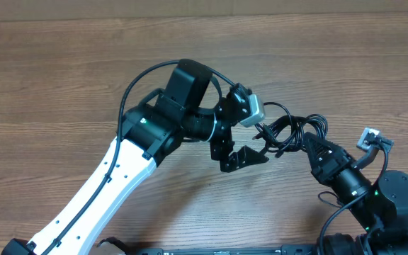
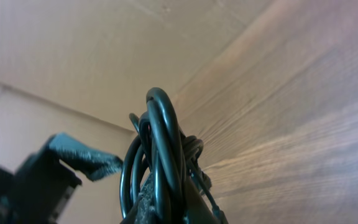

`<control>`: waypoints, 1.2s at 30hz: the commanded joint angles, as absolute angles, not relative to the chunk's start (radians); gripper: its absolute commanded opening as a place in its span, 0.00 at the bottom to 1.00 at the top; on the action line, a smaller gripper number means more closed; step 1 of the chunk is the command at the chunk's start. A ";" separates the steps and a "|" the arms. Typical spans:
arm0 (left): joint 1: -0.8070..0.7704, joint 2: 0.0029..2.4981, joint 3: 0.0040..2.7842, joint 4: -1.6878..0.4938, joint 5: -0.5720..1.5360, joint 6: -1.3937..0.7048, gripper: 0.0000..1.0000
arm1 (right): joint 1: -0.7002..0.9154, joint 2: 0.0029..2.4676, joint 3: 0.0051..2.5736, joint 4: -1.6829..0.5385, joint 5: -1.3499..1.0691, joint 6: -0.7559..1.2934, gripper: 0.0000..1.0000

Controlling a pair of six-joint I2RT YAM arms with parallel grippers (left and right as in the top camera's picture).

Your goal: Untangle cables

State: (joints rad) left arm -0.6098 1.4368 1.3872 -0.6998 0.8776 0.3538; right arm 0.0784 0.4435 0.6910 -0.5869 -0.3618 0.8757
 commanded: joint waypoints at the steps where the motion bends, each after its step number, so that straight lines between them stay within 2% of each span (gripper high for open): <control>1: -0.625 1.436 1.394 -0.724 0.900 0.453 1.00 | 0.077 0.441 0.714 -0.590 -0.353 1.054 0.04; 5: -0.636 1.436 1.394 -0.774 0.917 0.582 1.00 | 0.077 0.441 0.714 -0.594 -0.353 1.111 0.04; 11: -0.639 1.436 1.394 -0.780 0.911 0.661 1.00 | 0.077 0.441 0.714 -0.592 -0.387 1.121 0.04; 13: -0.640 1.436 1.394 -0.775 0.882 0.659 1.00 | 0.077 0.441 0.714 -0.568 -0.399 1.044 0.04; 18: -0.640 1.436 1.394 -0.773 0.889 0.659 1.00 | 0.077 0.441 0.714 -0.526 -0.402 0.693 0.04; 23: -0.632 1.435 1.394 -0.764 0.958 0.659 1.00 | 0.077 0.441 0.714 -0.556 -0.412 0.501 0.04; 31: -0.557 1.419 1.394 -0.755 1.104 0.643 1.00 | 0.077 0.441 0.714 -0.563 -0.450 0.289 0.04; 36: -0.520 1.419 1.394 -0.753 1.168 0.469 1.00 | 0.077 0.441 0.714 -0.548 -0.450 0.279 0.04</control>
State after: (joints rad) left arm -0.5297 1.4364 1.3872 -0.7555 1.0912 0.5854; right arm 0.0784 0.4435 0.6910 -0.5690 -0.4381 0.3271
